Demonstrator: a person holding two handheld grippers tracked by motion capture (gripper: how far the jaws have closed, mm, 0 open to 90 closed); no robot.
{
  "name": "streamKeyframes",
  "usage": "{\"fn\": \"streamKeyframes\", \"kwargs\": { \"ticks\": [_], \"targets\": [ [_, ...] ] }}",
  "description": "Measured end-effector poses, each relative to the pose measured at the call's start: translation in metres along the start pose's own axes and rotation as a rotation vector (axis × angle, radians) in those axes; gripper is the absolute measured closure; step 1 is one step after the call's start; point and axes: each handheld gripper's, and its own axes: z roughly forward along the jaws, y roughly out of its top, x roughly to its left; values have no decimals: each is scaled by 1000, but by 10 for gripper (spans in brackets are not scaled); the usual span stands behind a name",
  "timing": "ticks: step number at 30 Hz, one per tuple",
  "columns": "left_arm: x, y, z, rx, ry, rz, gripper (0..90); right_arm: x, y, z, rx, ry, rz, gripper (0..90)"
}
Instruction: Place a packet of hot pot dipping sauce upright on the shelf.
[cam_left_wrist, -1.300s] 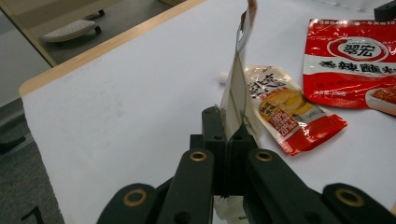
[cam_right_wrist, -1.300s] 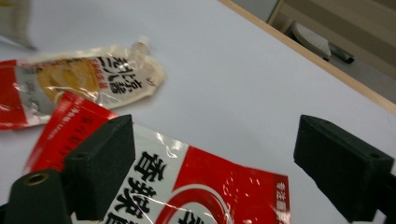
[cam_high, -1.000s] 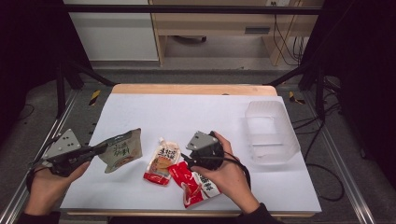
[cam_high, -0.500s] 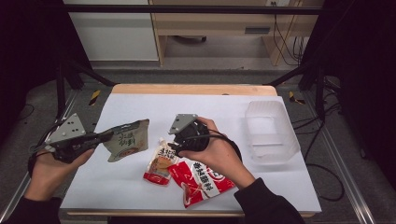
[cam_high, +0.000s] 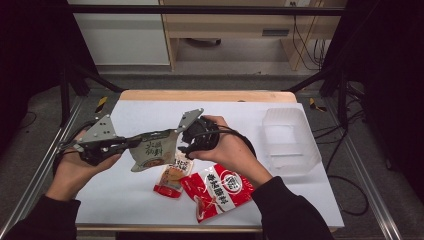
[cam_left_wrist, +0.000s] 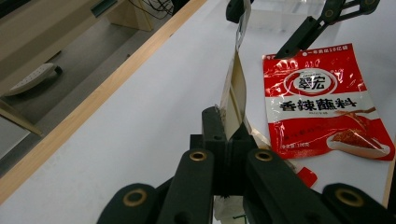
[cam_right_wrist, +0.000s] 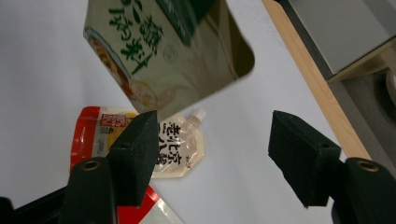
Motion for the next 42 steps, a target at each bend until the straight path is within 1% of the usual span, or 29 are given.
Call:
{"fn": "streamKeyframes", "kwargs": {
  "ticks": [1, 2, 3, 4, 5, 8, 9, 10, 11, 12, 13, 14, 15, 16, 18, 20, 21, 24, 27, 29, 30, 31, 32, 33, 37, 38, 39, 40, 42],
  "targets": [
    [0, 0, 0, 0, 0, 0, 900, 0, 0, 0, 0, 0, 0, 342],
    [-1, 1, 3, 4, -7, 4, 900, -1, 2, 1, 3, 22, -1, 346],
    [-1, 2, 4, 4, -15, 7, 900, -1, 2, 1, 1, 32, -1, 361],
    [-2, 4, 9, 9, -27, 18, 900, -2, 3, 2, 7, 37, -12, 381],
    [-2, 4, 9, 9, -27, 18, 900, -2, 3, 2, 7, 37, -12, 381],
    [-3, 7, 15, 17, -39, 29, 900, -5, 5, 5, 30, 71, -30, 460],
    [-2, 7, 17, 19, -43, 31, 900, -5, 5, 5, 30, 71, -30, 460],
    [-2, 8, 20, 16, -51, 31, 900, -6, 7, 7, 39, 82, -44, 499],
    [-2, 8, 20, 16, -51, 31, 900, -6, 7, 7, 39, 82, -44, 499],
    [-2, 8, 22, 17, -56, 33, 900, -7, 7, 10, 43, 99, -55, 544],
    [-2, 8, 23, 19, -57, 35, 900, -7, 7, 10, 43, 99, -55, 544],
    [-3, 9, 24, 17, -60, 36, 900, -7, 7, 13, 55, 111, -65, 573],
    [-3, 9, 26, 17, -63, 39, 900, -7, 7, 13, 55, 111, -65, 573],
    [-4, 10, 28, 23, -68, 44, 900, -7, 7, 15, 66, 118, -78, 611],
    [-4, 10, 29, 27, -67, 48, 900, -7, 7, 16, 68, 118, -77, 626],
    [-4, 11, 29, 32, -68, 54, 900, -8, 7, 16, 81, 130, -93, 666],
    [-4, 12, 30, 30, -70, 53, 900, -8, 7, 16, 81, 130, -93, 666],
    [-4, 14, 31, 34, -73, 61, 900, -9, 7, 15, 84, 134, -100, 722],
    [-4, 15, 32, 34, -75, 61, 900, -9, 8, 15, 87, 134, -102, 750],
    [-5, 16, 33, 35, -78, 65, 900, -9, 7, 15, 85, 135, -117, 775],
    [-6, 17, 33, 35, -77, 66, 900, -9, 8, 15, 86, 135, -124, 810],
    [-6, 18, 34, 37, -78, 69, 900, -9, 8, 15, 86, 135, -124, 810],
    [-6, 19, 36, 38, -81, 74, 900, -10, 7, 15, 101, 135, -120, 810],
    [-6, 20, 36, 40, -81, 74, 900, -10, 7, 15, 102, 135, -124, 814],
    [-6, 20, 39, 38, -81, 70, 900, -9, 5, 15, 114, 141, -142, 894],
    [-5, 21, 40, 35, -81, 60, 900, -9, 5, 14, 121, 136, -149, 900],
    [-5, 21, 40, 35, -81, 60, 900, -9, 5, 14, 121, 136, -149, 900],
    [-4, 21, 42, 27, -86, 50, 900, -8, 4, 12, 123, 127, -153, 900],
    [-4, 21, 42, 23, -90, 46, 899, -9, 4, 10, 124, 106, -167, 900]
  ]
}}
